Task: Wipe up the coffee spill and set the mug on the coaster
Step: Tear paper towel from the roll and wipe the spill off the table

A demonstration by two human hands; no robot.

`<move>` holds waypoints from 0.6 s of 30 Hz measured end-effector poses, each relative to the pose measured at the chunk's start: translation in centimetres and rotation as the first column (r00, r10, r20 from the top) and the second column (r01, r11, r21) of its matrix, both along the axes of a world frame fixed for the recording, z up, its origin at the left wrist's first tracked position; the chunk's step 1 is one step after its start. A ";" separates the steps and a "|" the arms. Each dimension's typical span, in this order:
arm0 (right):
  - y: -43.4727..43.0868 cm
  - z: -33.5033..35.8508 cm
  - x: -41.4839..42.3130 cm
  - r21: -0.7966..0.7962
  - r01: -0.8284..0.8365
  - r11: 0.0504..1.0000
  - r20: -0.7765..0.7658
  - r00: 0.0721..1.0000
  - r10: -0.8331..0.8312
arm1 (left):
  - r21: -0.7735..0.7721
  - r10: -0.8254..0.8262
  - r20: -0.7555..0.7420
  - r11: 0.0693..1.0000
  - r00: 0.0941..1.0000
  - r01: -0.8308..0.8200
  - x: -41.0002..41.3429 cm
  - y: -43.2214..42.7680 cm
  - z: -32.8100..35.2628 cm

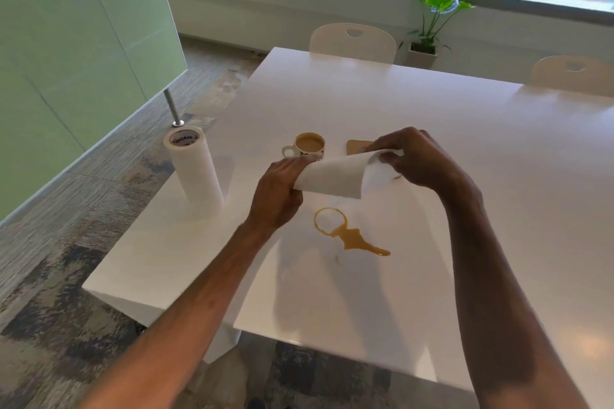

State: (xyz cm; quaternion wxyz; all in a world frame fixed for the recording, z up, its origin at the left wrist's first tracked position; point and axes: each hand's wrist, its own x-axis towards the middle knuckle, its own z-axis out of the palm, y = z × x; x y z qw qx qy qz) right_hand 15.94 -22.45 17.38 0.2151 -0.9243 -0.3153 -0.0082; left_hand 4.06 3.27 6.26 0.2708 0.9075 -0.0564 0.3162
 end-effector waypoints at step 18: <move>-8.0 -17.2 -3.0 -0.155 0.001 0.988 -0.186 0.982 -0.030 | 0.246 -0.196 -0.592 0.880 0.782 0.406 -2.1 -2.7 -7.8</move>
